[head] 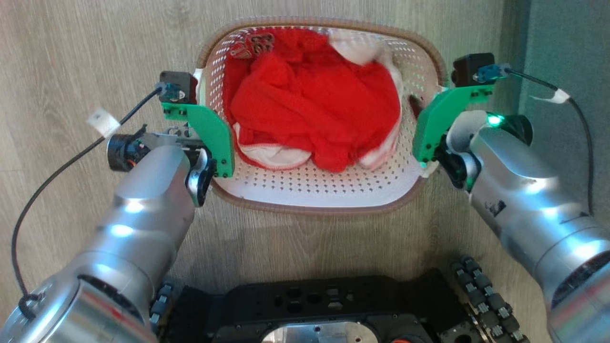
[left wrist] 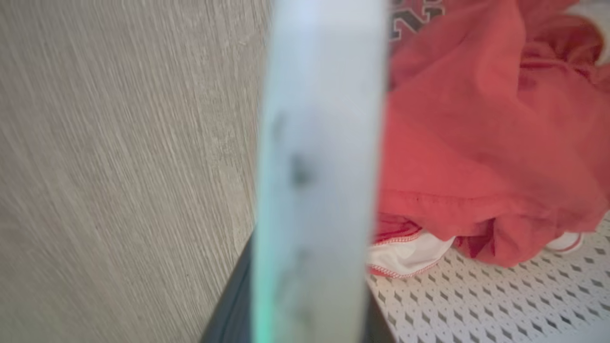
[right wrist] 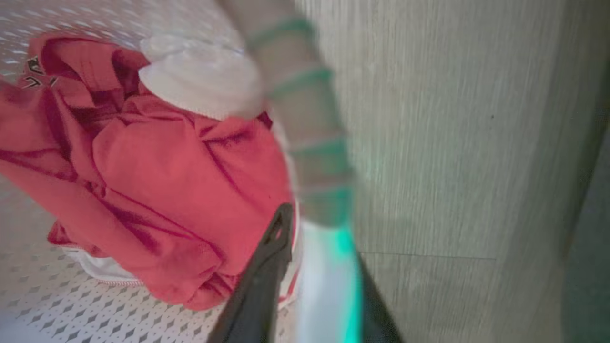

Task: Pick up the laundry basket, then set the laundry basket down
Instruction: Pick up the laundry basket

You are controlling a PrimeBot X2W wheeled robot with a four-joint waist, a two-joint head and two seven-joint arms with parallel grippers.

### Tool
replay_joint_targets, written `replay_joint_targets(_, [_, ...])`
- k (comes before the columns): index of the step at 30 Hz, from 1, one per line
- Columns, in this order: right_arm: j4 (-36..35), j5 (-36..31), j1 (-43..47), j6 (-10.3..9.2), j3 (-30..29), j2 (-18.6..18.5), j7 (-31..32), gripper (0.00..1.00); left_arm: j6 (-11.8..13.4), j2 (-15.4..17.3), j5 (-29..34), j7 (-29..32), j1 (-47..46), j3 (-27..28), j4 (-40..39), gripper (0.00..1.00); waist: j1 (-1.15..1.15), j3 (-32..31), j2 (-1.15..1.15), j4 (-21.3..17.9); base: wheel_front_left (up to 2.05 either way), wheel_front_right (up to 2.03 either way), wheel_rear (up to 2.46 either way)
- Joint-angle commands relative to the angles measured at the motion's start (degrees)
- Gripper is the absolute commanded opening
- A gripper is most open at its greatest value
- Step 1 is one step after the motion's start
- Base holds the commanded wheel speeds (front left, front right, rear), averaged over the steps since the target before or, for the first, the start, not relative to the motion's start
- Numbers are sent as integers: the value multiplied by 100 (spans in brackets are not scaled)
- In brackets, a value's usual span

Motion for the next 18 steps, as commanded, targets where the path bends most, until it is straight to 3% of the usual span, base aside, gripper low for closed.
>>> replay_joint_targets(1, [-21,66,252,41,125,13,-50,0,14,109,-61,10,69,-38,-37,0,0,4,0,12,0,0,0])
replay_joint_targets(18, [-75,264,112,41,739,-270,-19,0,-104,109,-579,301,98,-584,-132,0,0,-182,0,89,0,0,0])
